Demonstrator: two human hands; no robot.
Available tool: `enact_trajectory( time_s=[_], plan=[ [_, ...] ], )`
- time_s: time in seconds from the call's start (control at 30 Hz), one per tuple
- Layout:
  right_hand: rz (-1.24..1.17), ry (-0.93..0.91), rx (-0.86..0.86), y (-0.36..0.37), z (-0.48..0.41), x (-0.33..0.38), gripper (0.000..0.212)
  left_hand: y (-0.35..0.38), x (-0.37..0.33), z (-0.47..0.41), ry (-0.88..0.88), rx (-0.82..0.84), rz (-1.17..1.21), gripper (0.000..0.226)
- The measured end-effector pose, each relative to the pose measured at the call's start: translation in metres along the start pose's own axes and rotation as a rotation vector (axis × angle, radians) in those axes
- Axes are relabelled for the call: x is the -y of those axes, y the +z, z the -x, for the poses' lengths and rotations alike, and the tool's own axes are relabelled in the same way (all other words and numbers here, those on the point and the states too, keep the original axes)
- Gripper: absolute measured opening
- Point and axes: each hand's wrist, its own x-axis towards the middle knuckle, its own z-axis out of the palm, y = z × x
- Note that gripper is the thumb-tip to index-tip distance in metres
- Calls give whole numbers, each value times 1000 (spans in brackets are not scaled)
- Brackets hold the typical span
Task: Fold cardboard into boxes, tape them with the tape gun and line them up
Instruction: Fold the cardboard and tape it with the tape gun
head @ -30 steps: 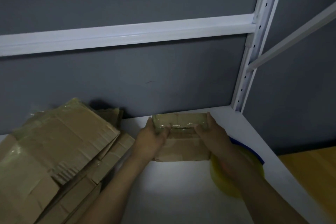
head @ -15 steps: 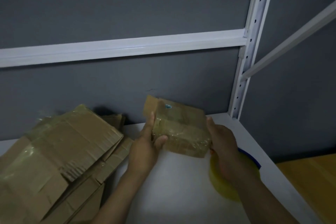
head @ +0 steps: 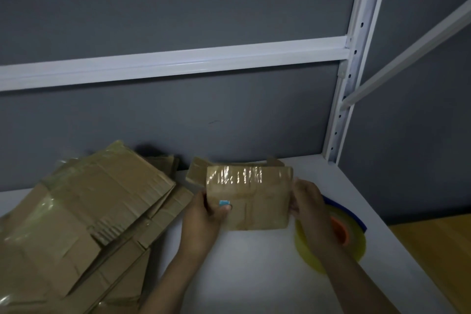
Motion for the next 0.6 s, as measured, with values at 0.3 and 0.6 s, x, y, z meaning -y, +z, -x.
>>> enact_trajectory(
  time_s=[0.3,0.6],
  plan=[
    [133,-9,35,-11,-5,26,34,-7,-4,6,536,-230,-505,89],
    [611,-1,269,2,-15,70,88,-24,-3,2,825,-82,-429,24]
  ],
)
